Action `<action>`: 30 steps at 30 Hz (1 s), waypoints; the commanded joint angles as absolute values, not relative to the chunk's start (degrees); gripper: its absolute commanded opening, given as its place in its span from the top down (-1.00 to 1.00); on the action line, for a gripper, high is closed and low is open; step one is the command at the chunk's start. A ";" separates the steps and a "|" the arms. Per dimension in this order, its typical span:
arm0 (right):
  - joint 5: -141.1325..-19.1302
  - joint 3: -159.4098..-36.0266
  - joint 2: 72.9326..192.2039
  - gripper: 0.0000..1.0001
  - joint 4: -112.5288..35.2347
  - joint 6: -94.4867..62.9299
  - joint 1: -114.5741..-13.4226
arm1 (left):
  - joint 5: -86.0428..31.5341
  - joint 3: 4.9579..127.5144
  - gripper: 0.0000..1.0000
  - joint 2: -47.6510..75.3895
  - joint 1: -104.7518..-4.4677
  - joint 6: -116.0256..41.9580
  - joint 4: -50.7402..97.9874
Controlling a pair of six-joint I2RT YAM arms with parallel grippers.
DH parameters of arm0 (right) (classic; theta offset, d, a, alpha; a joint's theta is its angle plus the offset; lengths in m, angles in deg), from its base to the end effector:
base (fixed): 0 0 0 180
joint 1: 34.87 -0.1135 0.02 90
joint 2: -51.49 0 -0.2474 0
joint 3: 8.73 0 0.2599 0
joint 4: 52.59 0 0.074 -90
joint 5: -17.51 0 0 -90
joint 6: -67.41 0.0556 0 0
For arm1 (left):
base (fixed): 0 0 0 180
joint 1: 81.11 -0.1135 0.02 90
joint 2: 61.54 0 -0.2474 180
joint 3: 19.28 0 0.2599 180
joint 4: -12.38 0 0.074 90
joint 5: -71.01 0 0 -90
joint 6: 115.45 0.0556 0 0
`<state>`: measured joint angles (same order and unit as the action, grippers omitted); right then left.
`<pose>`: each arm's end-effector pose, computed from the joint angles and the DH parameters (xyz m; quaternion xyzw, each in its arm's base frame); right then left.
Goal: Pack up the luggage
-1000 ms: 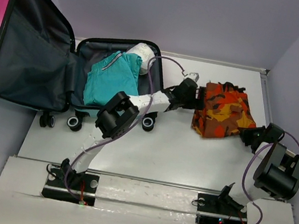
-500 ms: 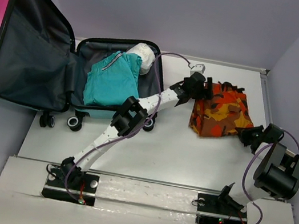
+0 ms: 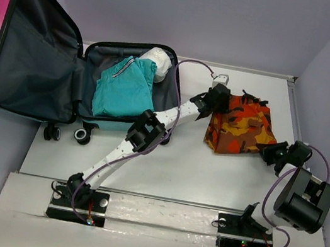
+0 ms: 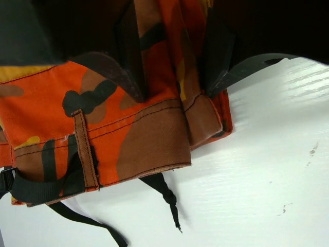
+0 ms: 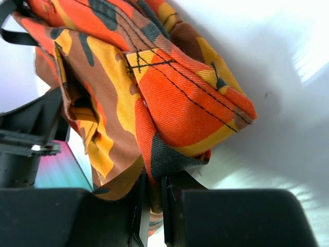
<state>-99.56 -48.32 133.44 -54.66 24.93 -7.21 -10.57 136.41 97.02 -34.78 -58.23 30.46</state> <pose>0.2523 -0.1037 0.1035 0.4602 0.7590 0.2796 0.3659 0.4411 -0.4503 0.1448 0.0556 0.8208 -0.3133 0.4743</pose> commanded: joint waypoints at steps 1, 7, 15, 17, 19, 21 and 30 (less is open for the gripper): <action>-103.16 -47.66 129.45 0.86 -53.13 22.93 -7.63 | -11.35 134.44 -0.04 96.67 -33.47 -57.62 28.90; -104.57 -46.87 125.93 0.86 -52.25 23.47 -7.63 | -13.80 132.50 0.58 96.23 -33.38 -59.12 26.08; -105.97 -46.78 123.91 0.86 -51.46 22.76 -7.63 | -13.55 124.06 0.88 81.93 -33.38 -54.73 19.40; -106.85 -47.31 122.42 0.86 -51.11 23.11 -7.63 | -13.54 124.23 0.89 79.10 -33.47 -52.27 19.40; -107.65 -48.71 121.28 0.86 -50.06 23.37 -8.24 | -13.46 124.23 0.89 75.23 -33.91 -50.51 19.40; -107.56 -49.94 119.00 0.86 -48.57 24.25 -10.17 | -14.07 124.84 0.88 72.78 -34.52 -50.07 20.27; -103.96 -59.61 115.74 0.86 -43.29 26.71 -16.68 | -15.12 121.95 0.89 68.63 -39.27 -50.41 23.18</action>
<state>-104.30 -54.29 117.55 -43.12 25.79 -16.02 -15.94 123.14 73.31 -36.05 -51.13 26.92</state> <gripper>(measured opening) 0.164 0.125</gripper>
